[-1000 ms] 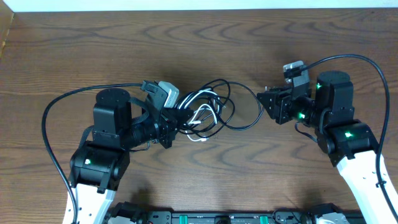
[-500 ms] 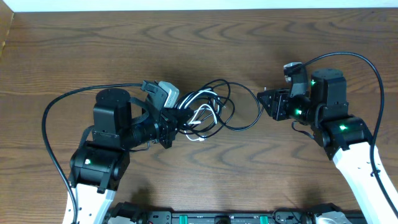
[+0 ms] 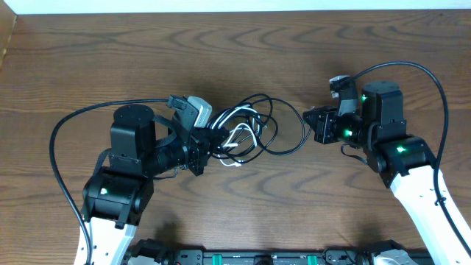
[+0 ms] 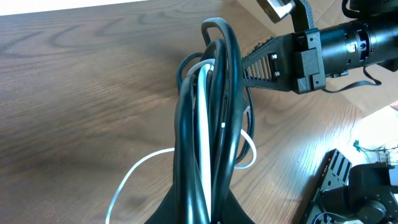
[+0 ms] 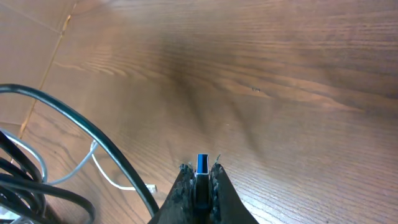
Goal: Untangle cables
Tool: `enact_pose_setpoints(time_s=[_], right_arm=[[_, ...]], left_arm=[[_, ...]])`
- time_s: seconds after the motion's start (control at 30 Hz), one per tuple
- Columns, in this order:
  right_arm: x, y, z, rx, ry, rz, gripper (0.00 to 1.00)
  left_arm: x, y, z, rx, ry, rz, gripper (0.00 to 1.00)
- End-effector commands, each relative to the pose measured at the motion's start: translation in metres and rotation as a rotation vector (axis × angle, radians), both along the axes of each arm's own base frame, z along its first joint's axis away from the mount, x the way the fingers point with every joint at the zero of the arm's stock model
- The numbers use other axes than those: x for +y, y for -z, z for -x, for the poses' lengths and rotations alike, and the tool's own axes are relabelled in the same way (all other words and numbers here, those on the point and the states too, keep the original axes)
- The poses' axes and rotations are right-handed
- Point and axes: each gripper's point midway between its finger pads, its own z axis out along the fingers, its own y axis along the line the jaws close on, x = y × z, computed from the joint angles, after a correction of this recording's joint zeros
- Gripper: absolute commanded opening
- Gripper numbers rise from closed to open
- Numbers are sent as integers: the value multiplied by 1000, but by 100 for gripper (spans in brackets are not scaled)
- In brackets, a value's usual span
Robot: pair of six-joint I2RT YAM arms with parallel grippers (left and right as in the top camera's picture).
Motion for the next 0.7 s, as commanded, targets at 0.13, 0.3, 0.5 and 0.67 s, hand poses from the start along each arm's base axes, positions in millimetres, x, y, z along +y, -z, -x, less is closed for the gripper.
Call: enact_pose_setpoints(time_s=[0.13, 0.3, 0.5, 0.67], right_arm=[[8, -11, -1, -30, -34, -33, 1], [18, -26, -1, -77, -90, -91, 1], [28, -38, 4, -103, -152, -145, 1], [34, -49, 10, -131, -198, -181, 1]], left_arm=[[-1, -6, 1, -23, 10, 8, 8], [10, 1, -8, 6, -81, -25, 8], [25, 11, -19, 54, -207, -62, 8], [41, 19, -28, 111, -348, -78, 8]])
